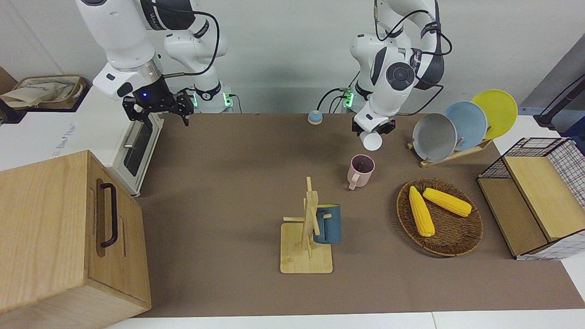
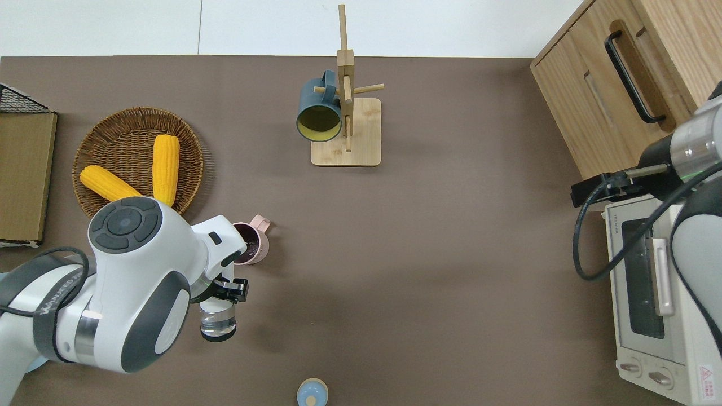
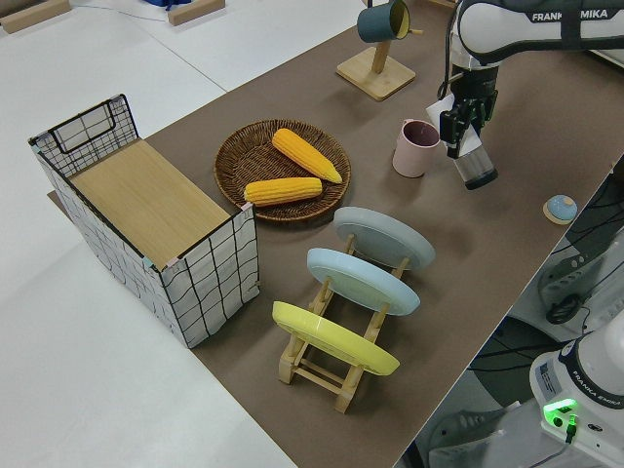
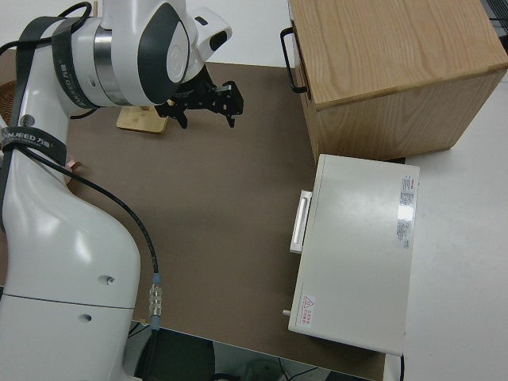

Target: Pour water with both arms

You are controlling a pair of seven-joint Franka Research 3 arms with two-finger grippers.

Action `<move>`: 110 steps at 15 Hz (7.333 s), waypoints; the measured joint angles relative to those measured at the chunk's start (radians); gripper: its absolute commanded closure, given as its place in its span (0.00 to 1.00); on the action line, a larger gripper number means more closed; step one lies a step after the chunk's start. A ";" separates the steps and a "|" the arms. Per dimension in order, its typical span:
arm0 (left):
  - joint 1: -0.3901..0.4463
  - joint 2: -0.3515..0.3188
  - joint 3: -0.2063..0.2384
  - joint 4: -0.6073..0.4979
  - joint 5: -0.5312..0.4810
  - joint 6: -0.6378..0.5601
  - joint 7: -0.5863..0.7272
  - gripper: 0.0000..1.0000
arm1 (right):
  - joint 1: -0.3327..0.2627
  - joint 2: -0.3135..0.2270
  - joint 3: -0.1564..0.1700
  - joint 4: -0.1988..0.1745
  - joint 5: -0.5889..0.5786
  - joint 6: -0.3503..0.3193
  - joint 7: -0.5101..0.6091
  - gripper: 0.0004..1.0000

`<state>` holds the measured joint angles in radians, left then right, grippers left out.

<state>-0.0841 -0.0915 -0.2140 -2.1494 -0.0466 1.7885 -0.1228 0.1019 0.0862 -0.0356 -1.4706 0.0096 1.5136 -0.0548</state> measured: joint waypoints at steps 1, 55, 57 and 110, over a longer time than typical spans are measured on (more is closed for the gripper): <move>0.000 -0.014 0.000 -0.016 0.000 0.029 0.000 1.00 | 0.000 0.000 0.000 0.000 0.000 0.000 0.000 0.01; 0.533 0.123 0.190 0.392 -0.248 0.677 0.617 1.00 | 0.000 0.000 0.000 0.000 0.000 0.000 0.000 0.01; 0.562 0.146 0.196 0.393 -0.345 0.677 0.742 1.00 | 0.000 0.000 0.000 0.000 0.000 0.000 0.000 0.01; 0.664 0.352 0.263 0.601 -0.369 0.375 0.946 0.00 | 0.000 0.000 0.000 0.000 0.000 0.000 0.000 0.01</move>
<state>0.5802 0.2601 0.0487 -1.5486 -0.4156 2.1636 0.8228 0.1019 0.0862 -0.0356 -1.4704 0.0096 1.5136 -0.0548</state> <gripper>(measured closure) 0.000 0.009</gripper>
